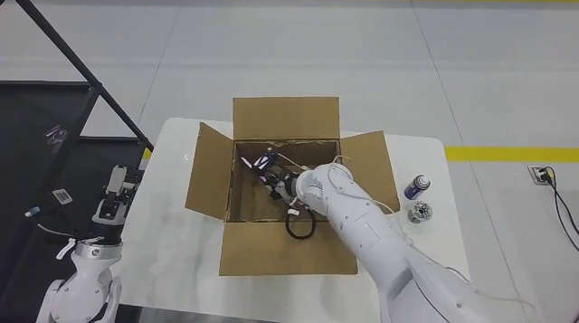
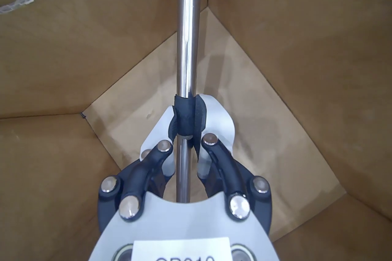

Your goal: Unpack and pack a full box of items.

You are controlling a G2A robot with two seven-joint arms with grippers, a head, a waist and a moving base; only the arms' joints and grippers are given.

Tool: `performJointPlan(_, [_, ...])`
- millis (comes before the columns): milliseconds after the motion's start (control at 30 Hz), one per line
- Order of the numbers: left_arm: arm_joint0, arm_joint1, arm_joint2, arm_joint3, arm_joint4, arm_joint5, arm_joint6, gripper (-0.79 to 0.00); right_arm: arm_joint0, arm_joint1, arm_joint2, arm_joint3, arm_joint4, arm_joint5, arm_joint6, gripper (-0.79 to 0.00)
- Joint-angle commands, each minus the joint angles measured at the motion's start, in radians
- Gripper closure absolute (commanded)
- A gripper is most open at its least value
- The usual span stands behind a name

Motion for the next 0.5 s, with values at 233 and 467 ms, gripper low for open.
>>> performJointPlan(233, [0.005,-0.002,0.009,-0.014,0.018,-0.001,0.010,-0.785,-0.059,0.055,0.019,-0.120,-0.042,0.087,-0.146,0.000])
performJointPlan(467, [0.014,-0.003,0.004,-0.025,0.026,-0.003,0.019,-0.785,-0.128,0.126,0.072,-0.310,-0.073,0.138,-0.138,0.000])
